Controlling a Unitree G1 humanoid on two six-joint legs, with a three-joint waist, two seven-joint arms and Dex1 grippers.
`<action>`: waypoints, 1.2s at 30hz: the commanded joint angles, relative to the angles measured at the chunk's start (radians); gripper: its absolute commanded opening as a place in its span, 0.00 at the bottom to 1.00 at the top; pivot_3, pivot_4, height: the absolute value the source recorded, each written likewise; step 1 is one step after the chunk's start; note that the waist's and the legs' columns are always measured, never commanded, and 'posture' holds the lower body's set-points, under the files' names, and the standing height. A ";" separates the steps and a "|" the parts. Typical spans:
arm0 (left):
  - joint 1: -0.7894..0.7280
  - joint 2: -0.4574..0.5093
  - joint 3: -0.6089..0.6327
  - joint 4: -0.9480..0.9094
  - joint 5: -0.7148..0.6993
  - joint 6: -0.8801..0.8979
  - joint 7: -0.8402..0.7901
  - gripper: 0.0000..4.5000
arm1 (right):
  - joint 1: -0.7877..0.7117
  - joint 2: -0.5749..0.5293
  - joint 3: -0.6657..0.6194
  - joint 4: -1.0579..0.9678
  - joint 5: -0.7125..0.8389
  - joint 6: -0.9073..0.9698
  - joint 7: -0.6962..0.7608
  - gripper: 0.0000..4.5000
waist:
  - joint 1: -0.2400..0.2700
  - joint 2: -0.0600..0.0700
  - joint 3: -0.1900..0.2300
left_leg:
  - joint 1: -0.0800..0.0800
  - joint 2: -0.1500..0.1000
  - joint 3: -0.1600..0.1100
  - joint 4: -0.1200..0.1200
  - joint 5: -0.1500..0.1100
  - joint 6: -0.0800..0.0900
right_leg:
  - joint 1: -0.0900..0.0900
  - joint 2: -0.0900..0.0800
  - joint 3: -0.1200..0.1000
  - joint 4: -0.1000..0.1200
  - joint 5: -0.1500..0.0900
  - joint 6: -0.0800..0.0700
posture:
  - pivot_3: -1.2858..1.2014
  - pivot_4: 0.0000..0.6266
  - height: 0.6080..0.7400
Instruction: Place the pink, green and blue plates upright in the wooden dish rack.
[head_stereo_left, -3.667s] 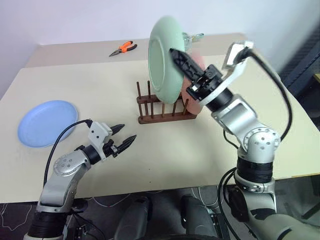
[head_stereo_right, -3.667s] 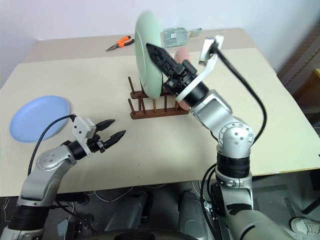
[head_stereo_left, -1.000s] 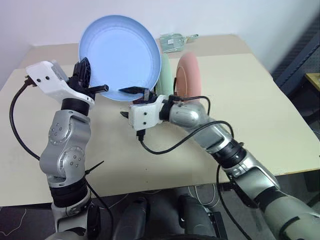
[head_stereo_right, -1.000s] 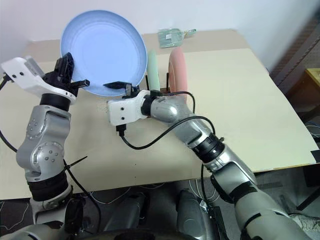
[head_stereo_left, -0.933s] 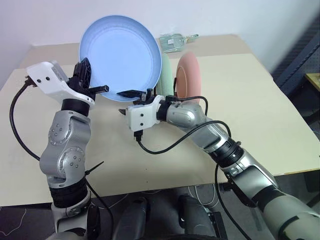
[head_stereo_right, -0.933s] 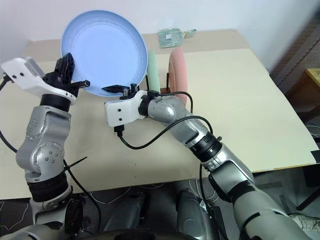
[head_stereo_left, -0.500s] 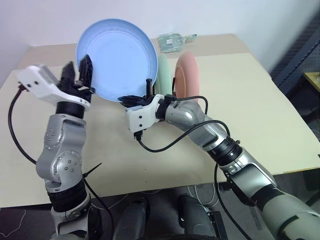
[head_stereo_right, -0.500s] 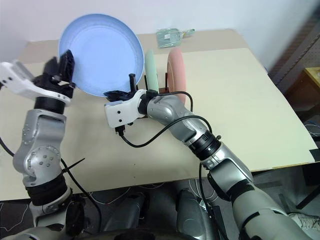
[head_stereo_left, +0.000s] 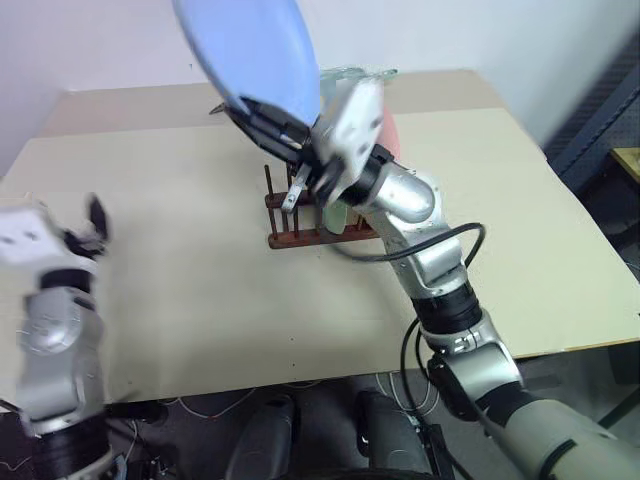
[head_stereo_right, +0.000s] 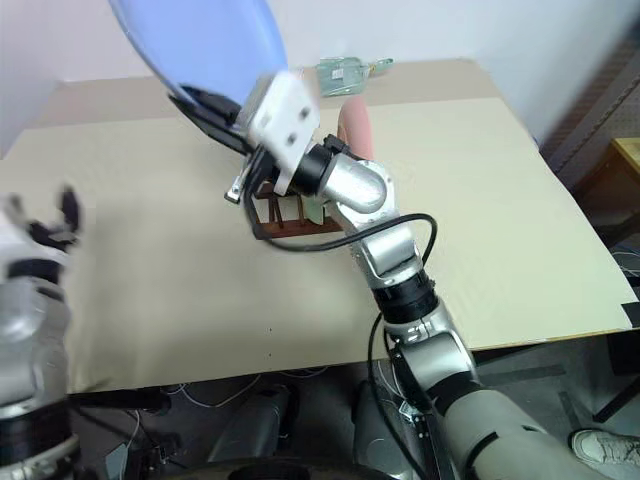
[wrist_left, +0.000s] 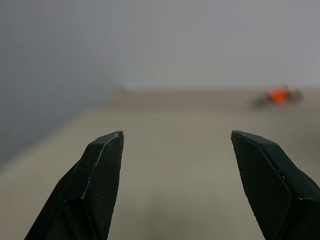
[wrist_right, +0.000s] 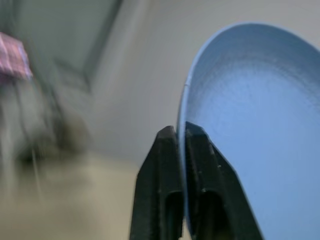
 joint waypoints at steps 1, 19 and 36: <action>0.040 -0.026 -0.090 -0.037 0.075 -0.096 -0.048 0.78 | 0.066 0.045 -0.074 -0.160 0.345 0.279 -0.103 0.00 | -0.003 0.000 0.000 | 0.000 0.001 0.000 0.000 0.000 0.000 | 0.000 0.000 0.000 0.000 -0.001 -0.002 | 0.52 0.24 0.99; 0.168 -0.059 -0.295 0.001 0.178 -0.207 -0.229 0.78 | 0.099 0.197 -0.191 -0.055 0.579 0.534 -0.474 0.00 | -0.009 0.003 0.001 | 0.001 0.007 0.003 -0.006 0.000 -0.001 | -0.005 0.006 0.001 0.000 0.000 -0.007 | 0.52 0.24 0.99; 0.169 -0.081 -0.330 -0.022 0.178 -0.198 -0.277 0.80 | -0.062 0.095 -0.124 0.007 0.339 0.492 -0.461 0.74 | -0.009 0.004 0.001 | 0.000 0.007 0.004 -0.006 0.000 0.000 | -0.006 0.007 0.001 0.000 0.000 -0.007 | 0.52 0.24 0.99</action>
